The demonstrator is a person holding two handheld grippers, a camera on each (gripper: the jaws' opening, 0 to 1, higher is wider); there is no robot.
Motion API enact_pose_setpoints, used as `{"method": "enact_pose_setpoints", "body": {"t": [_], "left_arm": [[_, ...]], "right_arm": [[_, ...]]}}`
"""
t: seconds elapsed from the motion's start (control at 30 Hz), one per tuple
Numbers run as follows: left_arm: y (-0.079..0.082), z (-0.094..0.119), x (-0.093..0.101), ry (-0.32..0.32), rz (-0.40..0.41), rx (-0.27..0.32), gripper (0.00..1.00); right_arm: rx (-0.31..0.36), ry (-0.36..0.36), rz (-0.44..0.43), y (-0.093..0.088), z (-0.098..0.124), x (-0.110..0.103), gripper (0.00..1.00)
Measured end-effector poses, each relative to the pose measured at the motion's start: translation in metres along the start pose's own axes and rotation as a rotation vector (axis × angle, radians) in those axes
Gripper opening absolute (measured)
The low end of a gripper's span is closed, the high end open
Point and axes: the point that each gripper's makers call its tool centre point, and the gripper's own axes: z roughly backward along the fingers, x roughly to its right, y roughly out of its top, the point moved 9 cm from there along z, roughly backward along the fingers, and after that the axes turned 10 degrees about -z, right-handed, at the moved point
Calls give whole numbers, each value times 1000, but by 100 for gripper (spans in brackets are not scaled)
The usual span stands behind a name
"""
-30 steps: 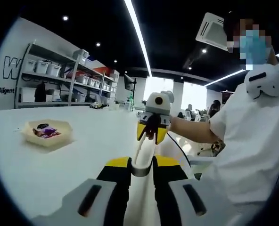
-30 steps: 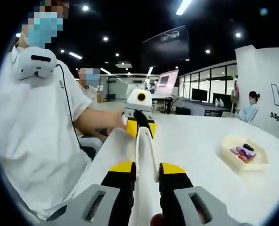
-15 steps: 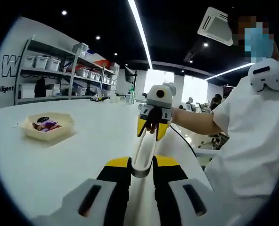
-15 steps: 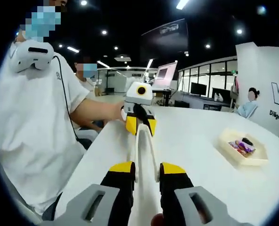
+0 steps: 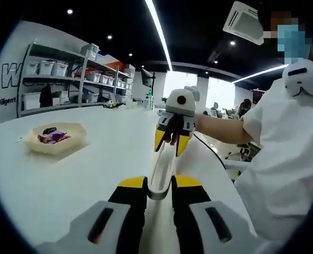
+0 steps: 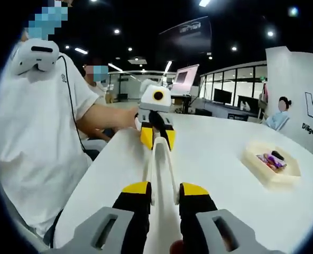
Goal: Place the target food into the container with the food tongs after gripping and lifting it, then release it inside without dropping or visibly crushing the food.
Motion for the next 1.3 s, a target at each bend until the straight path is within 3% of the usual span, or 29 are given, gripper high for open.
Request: {"method": "enact_pose_setpoints", "body": {"t": [1.3], "left_arm": [[-13,-16,-9,12,-78,-174,17]], "right_arm": [[-58,-30,5,-17,-4,13,17]]}}
